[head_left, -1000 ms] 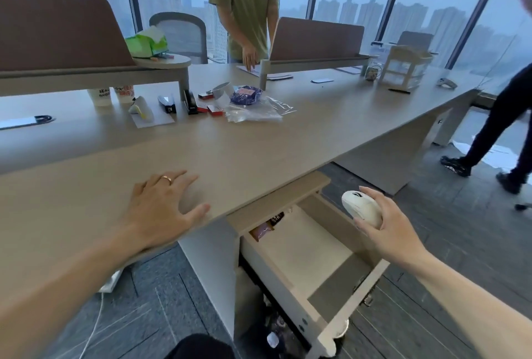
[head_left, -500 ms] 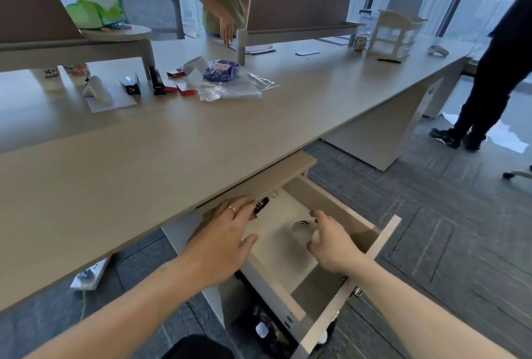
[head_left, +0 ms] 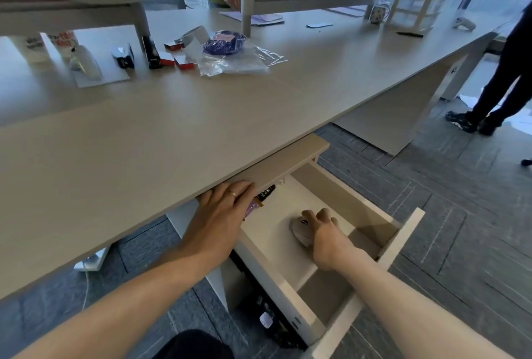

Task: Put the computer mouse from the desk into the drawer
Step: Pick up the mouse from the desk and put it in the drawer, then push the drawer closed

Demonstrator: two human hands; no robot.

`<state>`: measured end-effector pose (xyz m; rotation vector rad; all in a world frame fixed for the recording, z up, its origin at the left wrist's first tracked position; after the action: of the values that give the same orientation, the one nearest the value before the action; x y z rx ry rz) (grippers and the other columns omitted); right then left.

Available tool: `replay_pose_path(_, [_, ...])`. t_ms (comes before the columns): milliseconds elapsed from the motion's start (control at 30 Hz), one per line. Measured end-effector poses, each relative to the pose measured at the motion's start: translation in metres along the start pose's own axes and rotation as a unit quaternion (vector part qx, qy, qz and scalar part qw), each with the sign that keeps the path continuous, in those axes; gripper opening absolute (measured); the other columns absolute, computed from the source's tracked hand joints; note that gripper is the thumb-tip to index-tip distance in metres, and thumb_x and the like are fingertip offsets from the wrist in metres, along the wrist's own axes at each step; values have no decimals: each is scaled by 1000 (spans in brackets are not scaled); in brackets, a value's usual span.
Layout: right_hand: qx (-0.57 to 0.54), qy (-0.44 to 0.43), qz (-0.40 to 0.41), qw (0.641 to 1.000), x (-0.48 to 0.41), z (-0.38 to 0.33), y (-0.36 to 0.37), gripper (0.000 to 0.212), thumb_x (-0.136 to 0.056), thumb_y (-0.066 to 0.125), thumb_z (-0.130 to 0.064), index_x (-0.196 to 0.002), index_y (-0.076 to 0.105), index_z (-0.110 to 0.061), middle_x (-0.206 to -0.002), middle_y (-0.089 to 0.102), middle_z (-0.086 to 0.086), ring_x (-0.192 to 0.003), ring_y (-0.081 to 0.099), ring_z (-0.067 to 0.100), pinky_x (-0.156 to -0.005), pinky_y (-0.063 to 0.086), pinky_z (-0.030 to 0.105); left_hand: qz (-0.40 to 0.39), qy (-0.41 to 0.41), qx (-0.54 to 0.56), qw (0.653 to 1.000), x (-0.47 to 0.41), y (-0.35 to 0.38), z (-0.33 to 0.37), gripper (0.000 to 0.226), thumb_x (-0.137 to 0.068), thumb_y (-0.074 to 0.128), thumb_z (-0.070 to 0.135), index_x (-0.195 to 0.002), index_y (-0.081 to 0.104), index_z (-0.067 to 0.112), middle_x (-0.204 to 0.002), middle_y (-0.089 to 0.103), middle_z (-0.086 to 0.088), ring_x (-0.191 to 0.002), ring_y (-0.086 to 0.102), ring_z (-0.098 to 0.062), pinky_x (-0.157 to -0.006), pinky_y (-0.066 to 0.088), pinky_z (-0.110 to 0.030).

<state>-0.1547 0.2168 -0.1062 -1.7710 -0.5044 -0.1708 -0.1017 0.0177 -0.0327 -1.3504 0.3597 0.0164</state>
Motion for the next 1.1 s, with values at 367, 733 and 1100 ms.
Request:
replay_pose_path(367, [36,21,2,999,-2,8,7,86,-82,52,4,-155,22,-30,-147,22,12,-131,35,36,-100,47,48,2,-14,5,1000,4,-3,4,81,-64,52,-7,-143,45,12,-143,50,-5,-122,44,-26,-83,32,-36])
replay_pose_path(733, [49,26,-2,998,-5,12,12,88,-83,52,4,-156,19,-31,-146,22,12,-129,36,37,-99,48,49,18,-15,-7,1000,5,-2,5,77,-67,46,-1,-143,44,12,-144,49,-5,-122,44,-26,-84,32,-36])
replay_pose_path(1100, [61,-39,227,971,42,3,-65,84,-90,57,-47,-157,13,-25,-166,7,8,-154,4,30,-123,6,50,8,-36,-20,999,5,-3,5,91,-66,70,-8,-148,38,17,-148,46,-3,-127,43,-27,-94,39,-41])
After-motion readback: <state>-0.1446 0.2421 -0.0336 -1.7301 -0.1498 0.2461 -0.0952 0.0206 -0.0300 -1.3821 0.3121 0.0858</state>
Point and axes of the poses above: each hand's wrist, its own x-axis away from the middle knuckle, its own y-axis out of the palm, z = x × y, the point moved 7 cm from there along -x, towards the middle knuckle
